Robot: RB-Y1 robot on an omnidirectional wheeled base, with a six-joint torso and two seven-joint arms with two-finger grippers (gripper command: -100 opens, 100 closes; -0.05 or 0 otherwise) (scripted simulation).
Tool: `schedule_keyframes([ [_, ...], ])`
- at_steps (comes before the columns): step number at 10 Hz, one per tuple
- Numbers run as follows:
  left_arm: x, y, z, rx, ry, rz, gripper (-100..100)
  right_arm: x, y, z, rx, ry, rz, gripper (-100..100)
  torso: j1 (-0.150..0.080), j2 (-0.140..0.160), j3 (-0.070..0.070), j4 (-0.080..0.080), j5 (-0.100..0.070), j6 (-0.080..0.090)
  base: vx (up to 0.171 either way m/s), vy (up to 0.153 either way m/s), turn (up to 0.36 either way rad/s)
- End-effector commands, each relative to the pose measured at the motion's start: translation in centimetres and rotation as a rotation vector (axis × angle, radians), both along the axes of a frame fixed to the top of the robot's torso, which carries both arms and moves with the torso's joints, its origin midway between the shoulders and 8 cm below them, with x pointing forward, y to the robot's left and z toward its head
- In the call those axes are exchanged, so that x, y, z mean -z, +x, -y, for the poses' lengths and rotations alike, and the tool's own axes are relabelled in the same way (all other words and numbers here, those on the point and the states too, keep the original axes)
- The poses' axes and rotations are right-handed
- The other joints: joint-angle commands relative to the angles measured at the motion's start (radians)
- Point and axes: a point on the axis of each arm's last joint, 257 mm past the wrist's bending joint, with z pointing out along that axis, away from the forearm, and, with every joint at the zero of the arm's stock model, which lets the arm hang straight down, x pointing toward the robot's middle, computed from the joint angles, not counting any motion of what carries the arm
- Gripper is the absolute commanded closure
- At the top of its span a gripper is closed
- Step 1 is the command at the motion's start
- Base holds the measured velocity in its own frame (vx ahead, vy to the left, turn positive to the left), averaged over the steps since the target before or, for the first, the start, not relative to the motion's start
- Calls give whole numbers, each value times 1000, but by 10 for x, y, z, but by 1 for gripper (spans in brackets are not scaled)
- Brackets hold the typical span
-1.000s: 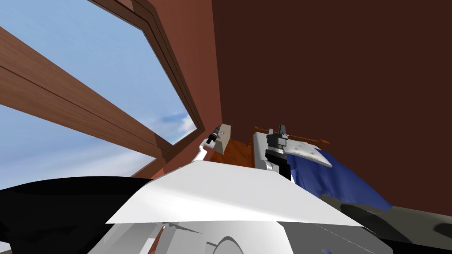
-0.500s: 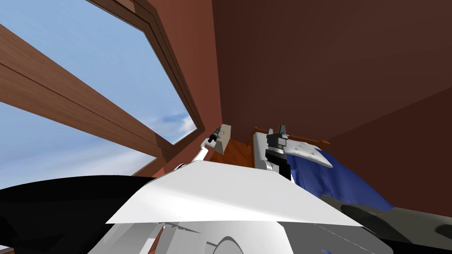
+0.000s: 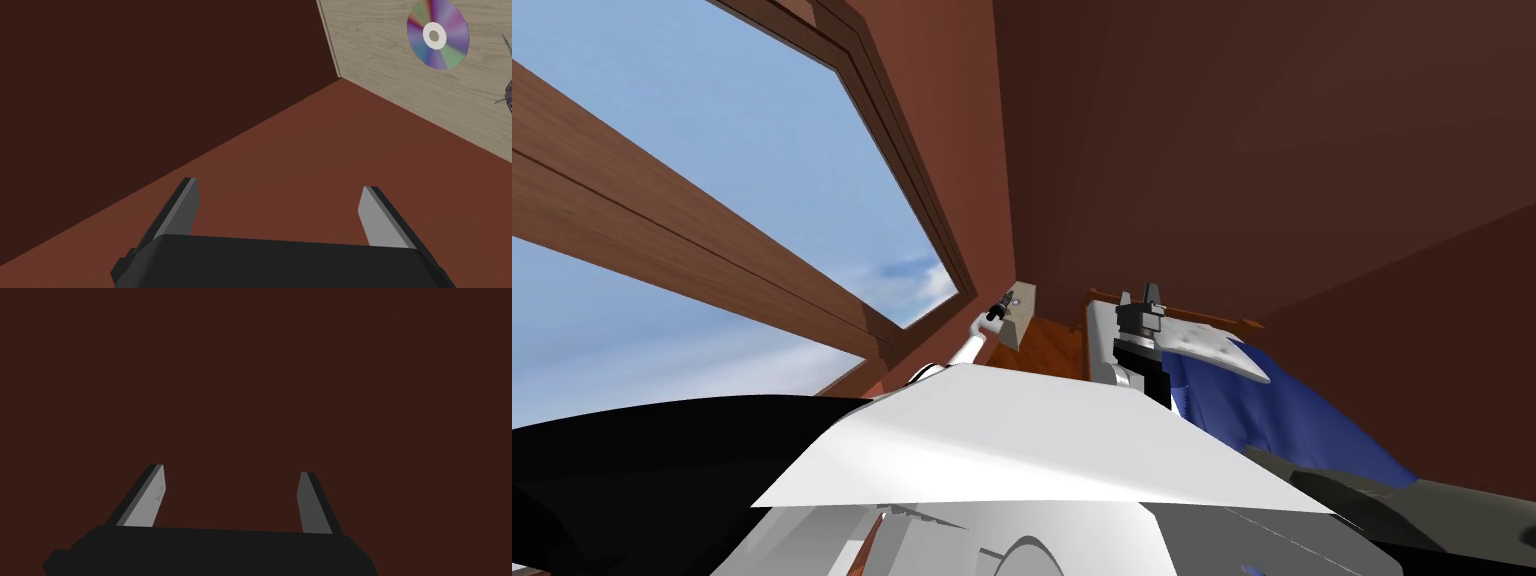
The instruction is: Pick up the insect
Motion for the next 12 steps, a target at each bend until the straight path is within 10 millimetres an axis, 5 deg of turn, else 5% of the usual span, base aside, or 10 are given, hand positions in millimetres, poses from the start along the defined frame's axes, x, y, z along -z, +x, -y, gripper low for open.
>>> schedule_keyframes([
  [1,17,1,-2,-11,13,-52,-100,0,0,0,0,0,0,0,0,0,0,0,0,0,23,5,5],
  [12,121,-21,-24,-80,64,-366,-100,0,0,0,0,0,0,0,0,-2,-1,0,0,0,42,11,-1],
])
